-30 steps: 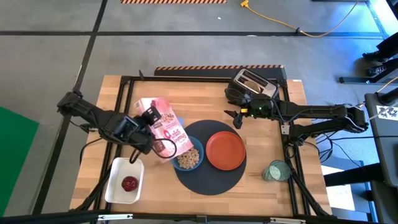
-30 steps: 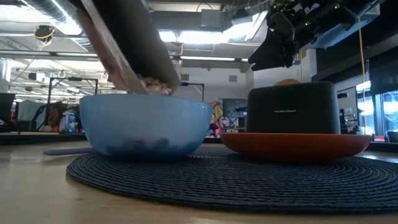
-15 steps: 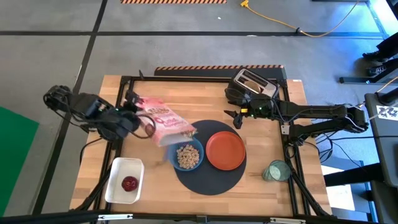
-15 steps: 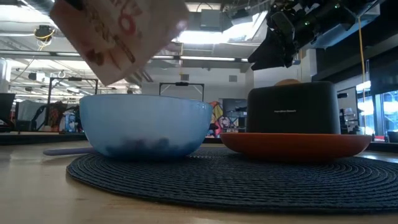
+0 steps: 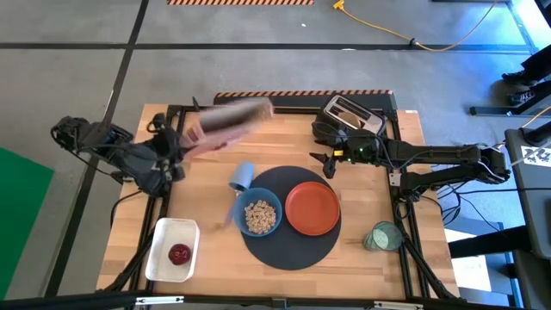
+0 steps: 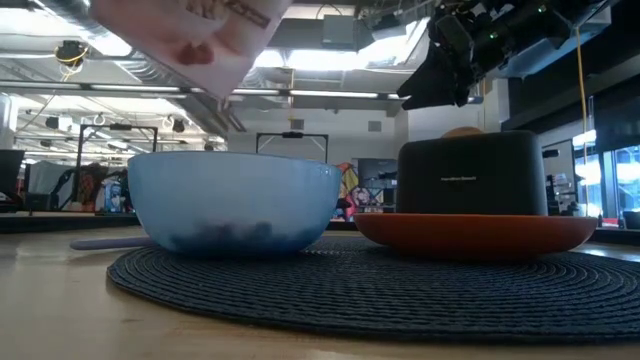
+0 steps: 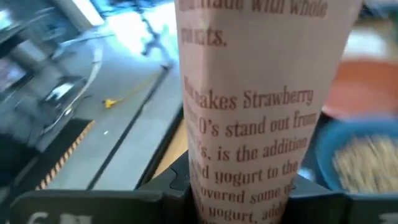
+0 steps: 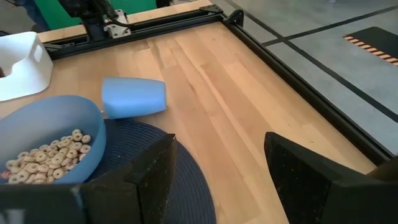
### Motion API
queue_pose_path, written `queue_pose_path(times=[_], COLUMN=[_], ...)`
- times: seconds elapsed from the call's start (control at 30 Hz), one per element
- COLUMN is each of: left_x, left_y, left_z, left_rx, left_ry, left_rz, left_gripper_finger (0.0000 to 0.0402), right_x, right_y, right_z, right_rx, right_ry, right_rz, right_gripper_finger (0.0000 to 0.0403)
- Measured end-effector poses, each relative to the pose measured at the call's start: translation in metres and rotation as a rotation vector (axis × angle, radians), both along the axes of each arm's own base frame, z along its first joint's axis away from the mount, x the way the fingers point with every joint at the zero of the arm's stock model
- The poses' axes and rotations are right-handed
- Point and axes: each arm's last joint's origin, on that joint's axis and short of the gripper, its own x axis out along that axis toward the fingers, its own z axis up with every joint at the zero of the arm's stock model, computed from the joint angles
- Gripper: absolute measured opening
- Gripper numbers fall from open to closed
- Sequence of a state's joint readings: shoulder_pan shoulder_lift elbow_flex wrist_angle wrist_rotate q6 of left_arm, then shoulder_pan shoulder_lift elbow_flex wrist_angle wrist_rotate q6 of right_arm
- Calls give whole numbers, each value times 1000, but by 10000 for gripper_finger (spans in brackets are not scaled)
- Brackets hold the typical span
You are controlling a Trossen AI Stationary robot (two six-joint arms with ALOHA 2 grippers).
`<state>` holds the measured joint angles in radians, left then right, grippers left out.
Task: Arrange a breakfast setting
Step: Pour the cereal from the cereal box into the blue bowl
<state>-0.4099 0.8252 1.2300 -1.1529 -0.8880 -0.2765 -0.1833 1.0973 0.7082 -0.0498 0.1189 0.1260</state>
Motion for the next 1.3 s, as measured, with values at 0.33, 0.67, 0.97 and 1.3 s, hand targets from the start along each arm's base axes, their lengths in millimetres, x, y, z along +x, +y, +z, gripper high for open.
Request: queue_pose_path(times=[0.33,0.67,0.97,1.3], left_x=[-2,3,3,6], left_y=[7,19,40,62], left_z=[-96,-176,-208,-223], left_rx=[-47,2,9,-67], left_ry=[-452,-489,-445,-456], left_rz=[402,608,782,857], left_gripper_finger=[92,92,92,92], right_x=[1,2,3,4], right_y=[0,0,0,-1], right_z=[2,4,6,10], right_rx=[-31,-65,-82,-110], right_ry=[-11,-28,-44,-79], right_rz=[13,26,31,38], right_gripper_finger=[236,236,236,236])
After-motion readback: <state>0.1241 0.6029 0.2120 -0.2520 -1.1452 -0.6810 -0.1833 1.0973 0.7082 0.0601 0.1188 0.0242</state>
